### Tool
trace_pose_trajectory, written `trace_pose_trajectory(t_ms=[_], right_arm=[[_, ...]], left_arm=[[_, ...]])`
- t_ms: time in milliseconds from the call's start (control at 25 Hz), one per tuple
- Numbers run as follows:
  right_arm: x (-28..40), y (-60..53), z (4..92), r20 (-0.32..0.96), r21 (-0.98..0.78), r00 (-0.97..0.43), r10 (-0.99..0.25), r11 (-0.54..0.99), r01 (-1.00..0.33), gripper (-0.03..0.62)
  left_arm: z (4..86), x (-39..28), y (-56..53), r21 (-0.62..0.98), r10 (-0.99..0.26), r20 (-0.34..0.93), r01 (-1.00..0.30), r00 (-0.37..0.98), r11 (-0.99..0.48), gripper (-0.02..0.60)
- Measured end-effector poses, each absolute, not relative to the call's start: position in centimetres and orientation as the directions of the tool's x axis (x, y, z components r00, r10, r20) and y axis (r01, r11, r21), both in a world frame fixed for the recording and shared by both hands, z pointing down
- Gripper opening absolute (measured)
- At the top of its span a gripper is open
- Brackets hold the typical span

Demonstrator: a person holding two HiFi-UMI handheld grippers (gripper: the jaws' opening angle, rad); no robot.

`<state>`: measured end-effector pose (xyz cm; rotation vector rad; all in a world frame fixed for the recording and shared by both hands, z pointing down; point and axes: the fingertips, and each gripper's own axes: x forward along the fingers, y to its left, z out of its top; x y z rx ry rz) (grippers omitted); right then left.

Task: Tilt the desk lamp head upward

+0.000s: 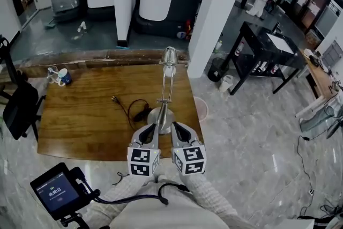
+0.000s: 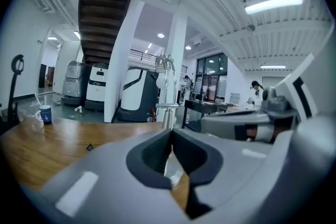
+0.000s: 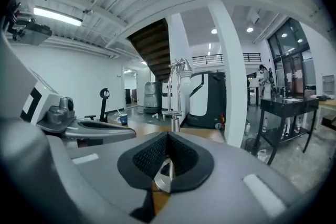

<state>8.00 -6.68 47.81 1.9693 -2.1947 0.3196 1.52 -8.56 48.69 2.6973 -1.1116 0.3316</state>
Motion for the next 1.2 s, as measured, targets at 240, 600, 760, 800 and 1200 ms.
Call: trace_pose_trajectory(t_ms=[240,600,760,800,1200], right_arm=[[6.4,-7.6,48.7,0.272,-0.095,-0.163,-0.948,0.142,-0.985,-0.002],[6.2,-7.8,48.8,0.289,-0.082,-0.162,-0.943,0.145,-0.986,-0.002],[6.3,-7.7,48.8,0.287,-0.088,-0.164,-0.944,0.145,-0.986,-0.002],[6.3,-7.7,48.8,0.287,-0.09,-0.167,-0.943,0.147,-0.985,-0.002],[6.1,-7.5,48.8,0.29,-0.078,-0.175,-0.941,0.16,-0.984,-0.003]], left_arm=[[48.7,0.9,-9.8,0.098,-0.693,0.278,-0.737,0.666,-0.669,0.008],[49.5,1.0,-9.6,0.074,-0.683,0.305,-0.731,0.664,-0.678,0.008],[49.9,1.0,-9.6,0.078,-0.675,0.317,-0.727,0.667,-0.682,0.008],[50.1,1.0,-9.6,0.08,-0.673,0.32,-0.727,0.666,-0.682,0.008],[49.9,1.3,-9.3,0.128,-0.666,0.308,-0.723,0.68,-0.679,0.008]])
